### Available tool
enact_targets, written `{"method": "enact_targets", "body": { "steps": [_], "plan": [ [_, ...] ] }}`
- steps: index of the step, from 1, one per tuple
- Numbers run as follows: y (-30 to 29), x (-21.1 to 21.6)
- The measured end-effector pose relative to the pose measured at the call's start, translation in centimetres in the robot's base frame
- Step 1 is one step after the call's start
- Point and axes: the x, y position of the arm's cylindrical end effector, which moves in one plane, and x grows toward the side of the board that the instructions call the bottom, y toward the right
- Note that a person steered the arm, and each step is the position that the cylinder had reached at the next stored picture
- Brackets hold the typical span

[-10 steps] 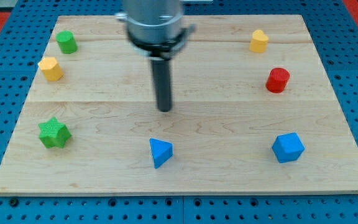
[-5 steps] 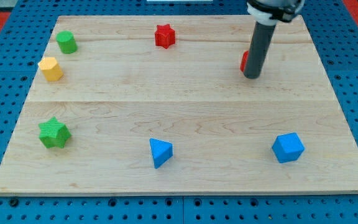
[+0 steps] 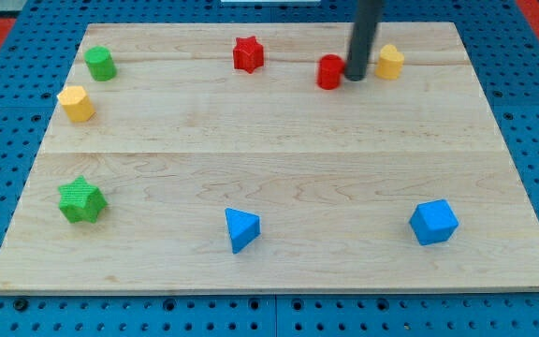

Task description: Move the red circle into red star

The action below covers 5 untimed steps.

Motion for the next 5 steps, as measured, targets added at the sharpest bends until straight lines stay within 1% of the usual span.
{"method": "enact_targets", "body": {
  "steps": [1, 2, 3, 4, 5],
  "plan": [
    [-4.6, -0.1],
    [-6.3, 1.2],
    [-8.6, -2.7],
    [-7.8, -3.8],
    [0.3, -8.1]
  ]
}}
